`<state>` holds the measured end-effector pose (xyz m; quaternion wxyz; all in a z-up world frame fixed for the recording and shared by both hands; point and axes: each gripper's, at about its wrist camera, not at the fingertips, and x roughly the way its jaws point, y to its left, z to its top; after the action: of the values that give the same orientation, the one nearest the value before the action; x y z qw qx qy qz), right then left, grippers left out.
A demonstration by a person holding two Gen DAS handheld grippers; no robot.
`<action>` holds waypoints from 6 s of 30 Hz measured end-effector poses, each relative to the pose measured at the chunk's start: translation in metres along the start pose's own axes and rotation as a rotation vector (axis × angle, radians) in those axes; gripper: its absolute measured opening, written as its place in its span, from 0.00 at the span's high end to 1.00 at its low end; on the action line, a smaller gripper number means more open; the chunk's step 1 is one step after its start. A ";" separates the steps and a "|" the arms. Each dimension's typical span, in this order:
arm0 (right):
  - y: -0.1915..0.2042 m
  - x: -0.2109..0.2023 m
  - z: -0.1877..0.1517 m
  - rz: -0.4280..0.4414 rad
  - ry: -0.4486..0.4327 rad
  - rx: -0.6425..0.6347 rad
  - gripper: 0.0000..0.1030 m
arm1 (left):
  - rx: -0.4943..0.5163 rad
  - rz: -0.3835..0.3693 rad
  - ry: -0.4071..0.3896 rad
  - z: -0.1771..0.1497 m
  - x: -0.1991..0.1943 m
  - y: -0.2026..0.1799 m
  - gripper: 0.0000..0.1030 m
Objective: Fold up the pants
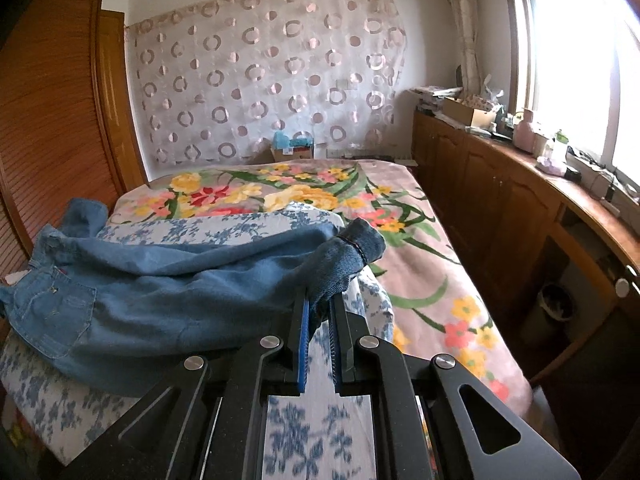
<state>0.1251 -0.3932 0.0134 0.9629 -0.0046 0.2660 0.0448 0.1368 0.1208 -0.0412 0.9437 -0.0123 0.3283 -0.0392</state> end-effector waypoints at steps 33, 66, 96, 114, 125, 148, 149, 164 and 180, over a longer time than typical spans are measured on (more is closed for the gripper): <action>-0.026 -0.052 -0.077 0.027 0.034 0.046 0.57 | -0.043 -0.007 0.000 -0.067 -0.046 0.008 0.29; 0.167 0.142 -0.001 0.229 0.271 -0.458 0.55 | 0.043 -0.121 -0.038 -0.044 -0.016 -0.069 0.24; 0.062 0.048 -0.016 0.157 0.112 -0.160 0.57 | 0.074 -0.160 -0.046 -0.046 -0.029 -0.102 0.24; -0.050 -0.025 -0.098 0.022 0.110 0.084 0.47 | 0.116 -0.176 -0.060 -0.046 -0.018 -0.146 0.24; -0.063 -0.010 -0.093 0.044 0.157 0.132 0.47 | 0.129 -0.207 -0.013 -0.049 -0.009 -0.163 0.24; -0.040 -0.027 -0.065 0.100 0.048 0.068 0.95 | 0.112 -0.192 0.001 -0.056 -0.012 -0.160 0.24; -0.036 -0.031 -0.062 0.110 0.032 0.058 0.95 | 0.108 -0.191 0.000 -0.056 -0.013 -0.159 0.24; 0.091 -0.077 0.002 0.401 -0.122 -0.163 0.95 | 0.045 -0.138 -0.050 -0.052 -0.035 -0.119 0.24; 0.160 -0.052 0.001 0.458 -0.001 -0.264 0.61 | 0.002 -0.141 -0.045 -0.059 -0.032 -0.099 0.24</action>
<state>0.0673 -0.2381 0.0430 0.9190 -0.0697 0.2514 0.2956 0.0688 0.0247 -0.0628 0.9457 -0.0355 0.3054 -0.1056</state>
